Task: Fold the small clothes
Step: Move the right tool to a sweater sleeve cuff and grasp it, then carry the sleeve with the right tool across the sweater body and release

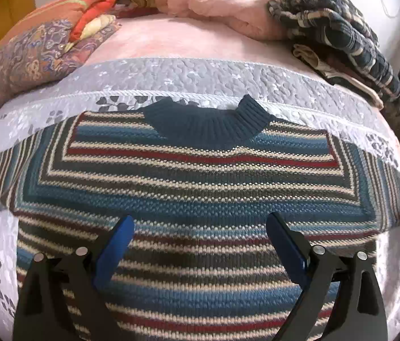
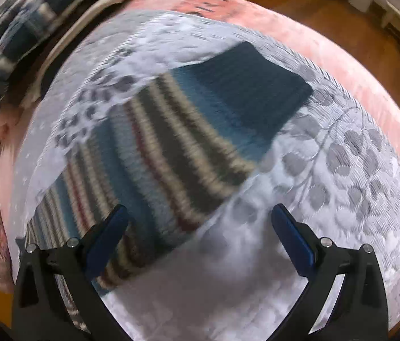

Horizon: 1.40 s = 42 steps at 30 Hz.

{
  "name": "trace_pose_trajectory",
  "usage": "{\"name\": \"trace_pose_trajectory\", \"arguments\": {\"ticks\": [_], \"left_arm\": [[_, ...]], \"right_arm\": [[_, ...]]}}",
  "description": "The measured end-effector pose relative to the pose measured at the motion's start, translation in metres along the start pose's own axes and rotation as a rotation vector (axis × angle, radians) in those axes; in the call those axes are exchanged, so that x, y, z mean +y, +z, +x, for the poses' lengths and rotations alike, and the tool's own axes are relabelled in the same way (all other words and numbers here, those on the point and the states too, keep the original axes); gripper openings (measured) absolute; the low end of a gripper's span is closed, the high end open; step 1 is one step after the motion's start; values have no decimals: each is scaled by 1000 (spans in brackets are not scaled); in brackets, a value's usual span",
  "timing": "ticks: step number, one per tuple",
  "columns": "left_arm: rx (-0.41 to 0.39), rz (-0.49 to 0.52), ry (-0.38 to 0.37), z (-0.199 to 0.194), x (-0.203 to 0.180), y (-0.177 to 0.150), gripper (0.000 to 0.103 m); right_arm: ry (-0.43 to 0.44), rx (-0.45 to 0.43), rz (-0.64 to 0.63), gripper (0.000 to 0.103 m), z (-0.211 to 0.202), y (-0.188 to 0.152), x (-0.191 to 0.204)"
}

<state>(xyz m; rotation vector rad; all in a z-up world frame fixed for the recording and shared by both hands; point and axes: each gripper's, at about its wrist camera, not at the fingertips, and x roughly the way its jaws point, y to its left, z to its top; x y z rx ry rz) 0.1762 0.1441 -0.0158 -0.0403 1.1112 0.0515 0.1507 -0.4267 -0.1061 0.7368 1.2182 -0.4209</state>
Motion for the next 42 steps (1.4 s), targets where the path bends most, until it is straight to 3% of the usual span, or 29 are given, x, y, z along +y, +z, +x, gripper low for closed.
{"name": "trace_pose_trajectory", "arguments": {"ticks": [4,6,8,10,12,13,14,17,21,26,42], "left_arm": [[11,-26,-3,11,1,5,95],[4,-20,4,13,0,5,95],[-2,-8,13,14,-1,5,95],[-1,-7,17,16,0,5,95],[3,-17,13,17,3,6,95],[3,-21,12,16,5,6,95],[2,-21,15,16,6,6,95],[-1,-18,18,14,10,6,95],[-6,-31,20,13,18,8,95],[-7,-50,24,11,28,11,95],[-14,-107,-7,9,57,18,95]], "right_arm": [[18,-7,34,93,9,12,-9],[1,-27,25,77,9,18,-7],[-2,-44,35,68,11,22,-8],[-8,-69,36,56,9,24,-10],[38,-90,37,21,5,23,-10],[76,-89,45,13,2,22,-11],[110,-89,53,10,0,23,-13],[138,-132,18,10,-13,19,5],[236,-144,-46,9,-30,7,38],[260,-143,-173,9,-41,-15,94],[421,-28,-687,9,-40,-163,278]]}}
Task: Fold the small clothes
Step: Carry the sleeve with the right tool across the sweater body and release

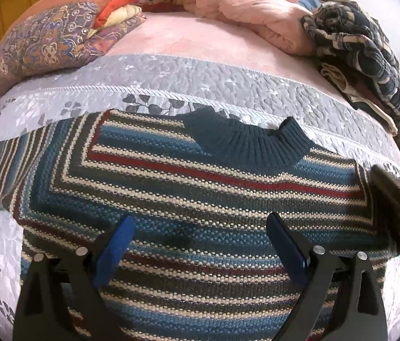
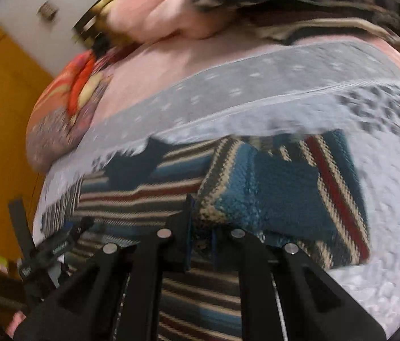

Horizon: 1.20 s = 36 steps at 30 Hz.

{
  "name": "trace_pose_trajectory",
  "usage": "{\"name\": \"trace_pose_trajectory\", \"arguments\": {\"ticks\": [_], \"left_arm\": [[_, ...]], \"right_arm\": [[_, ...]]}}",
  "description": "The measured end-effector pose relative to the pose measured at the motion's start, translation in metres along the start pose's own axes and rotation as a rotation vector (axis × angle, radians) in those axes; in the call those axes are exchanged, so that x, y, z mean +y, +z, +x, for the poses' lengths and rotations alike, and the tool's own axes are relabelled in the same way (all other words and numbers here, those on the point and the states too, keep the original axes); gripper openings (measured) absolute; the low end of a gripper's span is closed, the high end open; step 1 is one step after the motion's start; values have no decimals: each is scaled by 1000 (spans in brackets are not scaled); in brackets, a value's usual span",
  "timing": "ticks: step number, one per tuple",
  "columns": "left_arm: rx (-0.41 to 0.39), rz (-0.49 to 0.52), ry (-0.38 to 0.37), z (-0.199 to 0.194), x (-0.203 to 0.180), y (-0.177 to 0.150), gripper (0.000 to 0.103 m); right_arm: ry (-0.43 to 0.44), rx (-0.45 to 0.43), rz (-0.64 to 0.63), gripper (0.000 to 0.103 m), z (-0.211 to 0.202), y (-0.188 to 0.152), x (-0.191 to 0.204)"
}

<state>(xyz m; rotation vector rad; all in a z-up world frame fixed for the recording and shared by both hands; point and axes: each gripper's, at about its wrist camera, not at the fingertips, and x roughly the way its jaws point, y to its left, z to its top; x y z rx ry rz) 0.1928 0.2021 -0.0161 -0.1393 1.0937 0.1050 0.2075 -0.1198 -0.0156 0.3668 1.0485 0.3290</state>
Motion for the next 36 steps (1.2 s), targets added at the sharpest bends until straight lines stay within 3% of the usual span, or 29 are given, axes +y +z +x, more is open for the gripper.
{"name": "trace_pose_trajectory", "arguments": {"ticks": [5,12,16,20,22,25,30,33,36], "left_arm": [[8,-3,-29,0,1,2,95],[44,-1,-80,4,-7,0,95],[72,7,-124,7,-19,-2,95],[107,22,-196,11,-39,-6,94],[138,26,-255,13,-53,-10,94],[197,23,-363,19,-78,-16,94],[278,37,-434,37,-115,-27,93],[330,19,-477,49,-129,-34,83],[318,13,-488,53,-137,-37,70]], "right_arm": [[6,67,-102,9,34,-16,37],[-35,176,-126,9,80,-43,39],[-25,208,-154,14,87,-52,38],[75,260,-208,24,61,-49,33],[103,239,-217,26,34,-41,23],[-8,133,-182,34,-4,-23,-8],[-9,44,72,34,-33,-3,-80],[-29,31,125,34,-38,-6,-102],[-41,35,155,34,-39,-14,-117]]}}
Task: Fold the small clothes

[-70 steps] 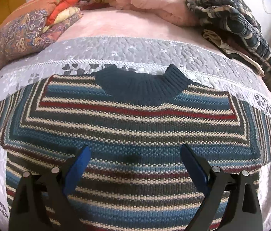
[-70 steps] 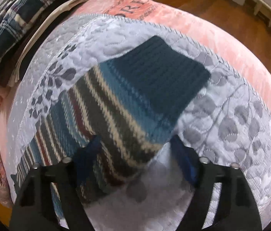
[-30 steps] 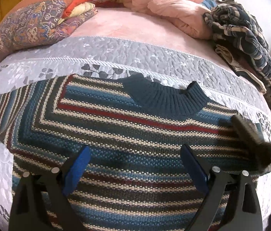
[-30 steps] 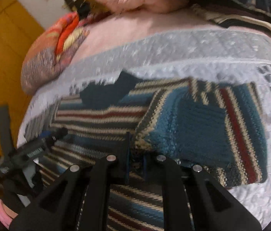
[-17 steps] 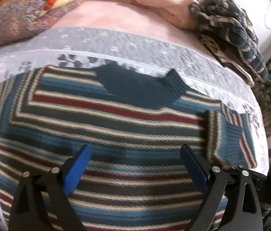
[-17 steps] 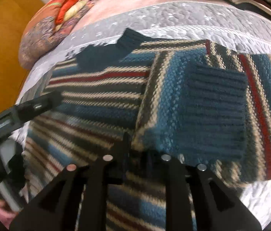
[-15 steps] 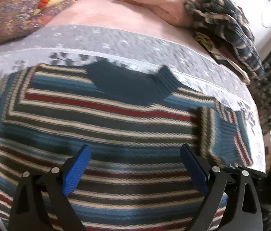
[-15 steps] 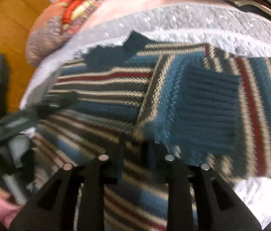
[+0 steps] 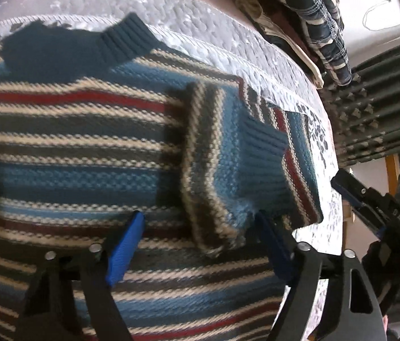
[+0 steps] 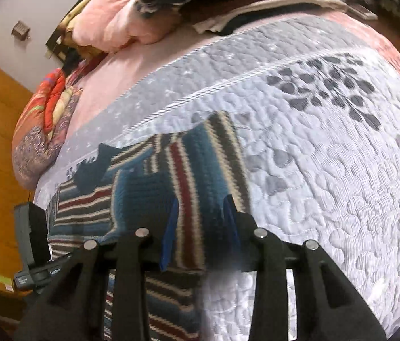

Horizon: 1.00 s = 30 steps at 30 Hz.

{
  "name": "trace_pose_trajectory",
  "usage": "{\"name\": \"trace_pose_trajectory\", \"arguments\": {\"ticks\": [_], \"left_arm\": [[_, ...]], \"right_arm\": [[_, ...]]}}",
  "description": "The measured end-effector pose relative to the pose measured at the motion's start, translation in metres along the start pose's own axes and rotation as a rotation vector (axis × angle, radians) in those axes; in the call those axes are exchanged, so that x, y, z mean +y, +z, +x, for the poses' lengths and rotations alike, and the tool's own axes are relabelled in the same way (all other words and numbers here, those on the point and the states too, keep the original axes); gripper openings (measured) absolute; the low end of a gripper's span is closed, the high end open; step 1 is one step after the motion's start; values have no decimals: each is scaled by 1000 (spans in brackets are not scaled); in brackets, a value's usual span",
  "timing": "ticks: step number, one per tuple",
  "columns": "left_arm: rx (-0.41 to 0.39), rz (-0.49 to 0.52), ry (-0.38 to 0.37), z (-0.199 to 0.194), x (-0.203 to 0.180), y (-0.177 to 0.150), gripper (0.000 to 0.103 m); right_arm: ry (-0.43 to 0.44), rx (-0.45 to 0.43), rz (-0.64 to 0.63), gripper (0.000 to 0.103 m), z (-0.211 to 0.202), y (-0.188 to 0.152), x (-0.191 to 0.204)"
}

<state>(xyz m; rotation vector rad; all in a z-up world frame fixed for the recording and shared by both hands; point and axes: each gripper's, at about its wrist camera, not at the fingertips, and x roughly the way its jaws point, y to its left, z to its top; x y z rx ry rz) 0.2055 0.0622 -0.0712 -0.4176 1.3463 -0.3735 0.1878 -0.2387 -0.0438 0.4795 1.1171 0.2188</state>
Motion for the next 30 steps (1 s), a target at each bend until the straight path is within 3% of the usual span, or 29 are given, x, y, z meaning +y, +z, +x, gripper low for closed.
{"name": "trace_pose_trajectory", "arguments": {"ticks": [2,5,12,21,24,30], "left_arm": [[-6,5,-24,-1,-1,-1,40],[-46,2,-57,-9,-1,-1,19],[-197,73,-60,-62,5,8,16],[-251,73,11,-112,62,16,16],[-253,66,58,-109,83,15,16],[-176,26,111,-80,117,10,17]], "right_arm": [[-6,4,7,34,5,-1,-1],[-20,11,-5,34,13,2,3],[0,10,-13,34,17,4,11],[171,135,-124,34,46,-10,64],[134,166,-171,34,61,-19,81],[51,203,-169,32,89,-28,84]]}}
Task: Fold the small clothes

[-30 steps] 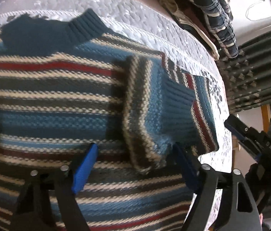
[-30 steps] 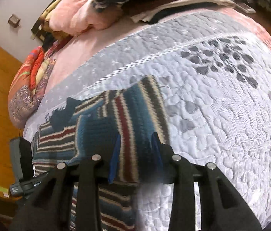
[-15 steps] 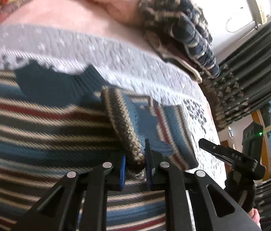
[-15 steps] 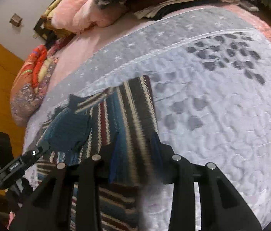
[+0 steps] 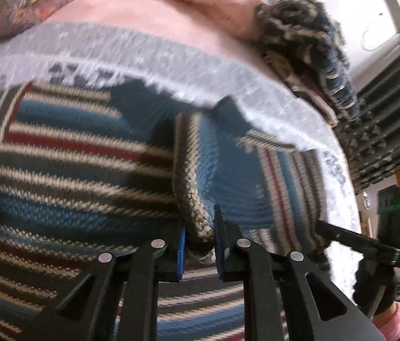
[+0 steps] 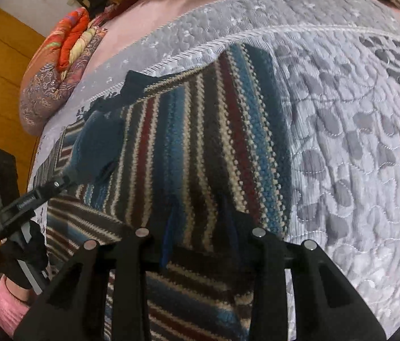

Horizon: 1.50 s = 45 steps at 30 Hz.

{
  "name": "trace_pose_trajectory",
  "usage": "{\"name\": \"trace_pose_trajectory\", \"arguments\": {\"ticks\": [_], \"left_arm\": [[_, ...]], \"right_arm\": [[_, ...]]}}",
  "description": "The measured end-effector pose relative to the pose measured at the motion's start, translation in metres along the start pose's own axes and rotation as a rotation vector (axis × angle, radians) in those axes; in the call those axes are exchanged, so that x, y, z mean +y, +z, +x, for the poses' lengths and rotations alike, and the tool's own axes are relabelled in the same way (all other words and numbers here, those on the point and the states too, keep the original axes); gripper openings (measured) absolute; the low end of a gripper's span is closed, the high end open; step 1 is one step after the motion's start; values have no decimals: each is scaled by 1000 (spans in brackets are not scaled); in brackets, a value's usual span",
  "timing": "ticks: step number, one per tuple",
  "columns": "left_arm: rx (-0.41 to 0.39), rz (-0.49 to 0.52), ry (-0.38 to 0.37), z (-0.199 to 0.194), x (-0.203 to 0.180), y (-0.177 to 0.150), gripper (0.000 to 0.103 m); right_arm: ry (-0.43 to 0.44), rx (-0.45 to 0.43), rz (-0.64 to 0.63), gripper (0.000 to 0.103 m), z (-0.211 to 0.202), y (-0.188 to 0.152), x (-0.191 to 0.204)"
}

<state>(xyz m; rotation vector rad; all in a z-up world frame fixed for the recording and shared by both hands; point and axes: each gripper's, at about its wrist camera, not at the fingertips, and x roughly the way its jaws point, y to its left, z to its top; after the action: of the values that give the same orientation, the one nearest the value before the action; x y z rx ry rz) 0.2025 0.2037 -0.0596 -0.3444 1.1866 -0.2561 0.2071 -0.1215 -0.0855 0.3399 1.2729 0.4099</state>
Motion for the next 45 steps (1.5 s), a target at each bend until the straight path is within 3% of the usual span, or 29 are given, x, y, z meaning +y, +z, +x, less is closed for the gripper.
{"name": "trace_pose_trajectory", "arguments": {"ticks": [3,5,10,14,17,20,24,28,30,31,32,39,45], "left_arm": [[2,16,28,2,7,-4,25],[-4,32,55,0,7,-5,38],[-65,101,112,-24,-3,2,44],[-142,265,126,-39,-47,-2,51],[-139,369,130,-28,-80,-11,57],[-98,453,202,1,-105,-21,60],[-38,442,246,31,-104,-28,60],[-69,456,286,34,-98,-29,42],[-75,405,233,28,-87,-24,29],[-76,379,188,23,-83,-21,14],[-82,350,167,19,-78,-18,9],[-212,291,144,-33,-54,-6,8],[-286,234,195,-74,-7,2,8]], "right_arm": [[-20,-4,-9,32,8,-1,0],[-20,-9,-1,32,10,-2,-1],[-10,-9,15,32,10,1,-2],[36,-1,75,32,4,5,-11],[32,-12,62,33,-5,6,-7],[25,-18,43,37,-8,6,0],[18,-9,44,36,-3,4,-2],[44,-8,67,36,-1,5,-7],[47,-8,72,36,-1,4,-9],[46,-8,72,36,-1,4,-9],[44,-9,70,36,-1,3,-9],[37,-11,68,36,-1,3,-7],[28,-10,70,36,2,4,-6]]}}
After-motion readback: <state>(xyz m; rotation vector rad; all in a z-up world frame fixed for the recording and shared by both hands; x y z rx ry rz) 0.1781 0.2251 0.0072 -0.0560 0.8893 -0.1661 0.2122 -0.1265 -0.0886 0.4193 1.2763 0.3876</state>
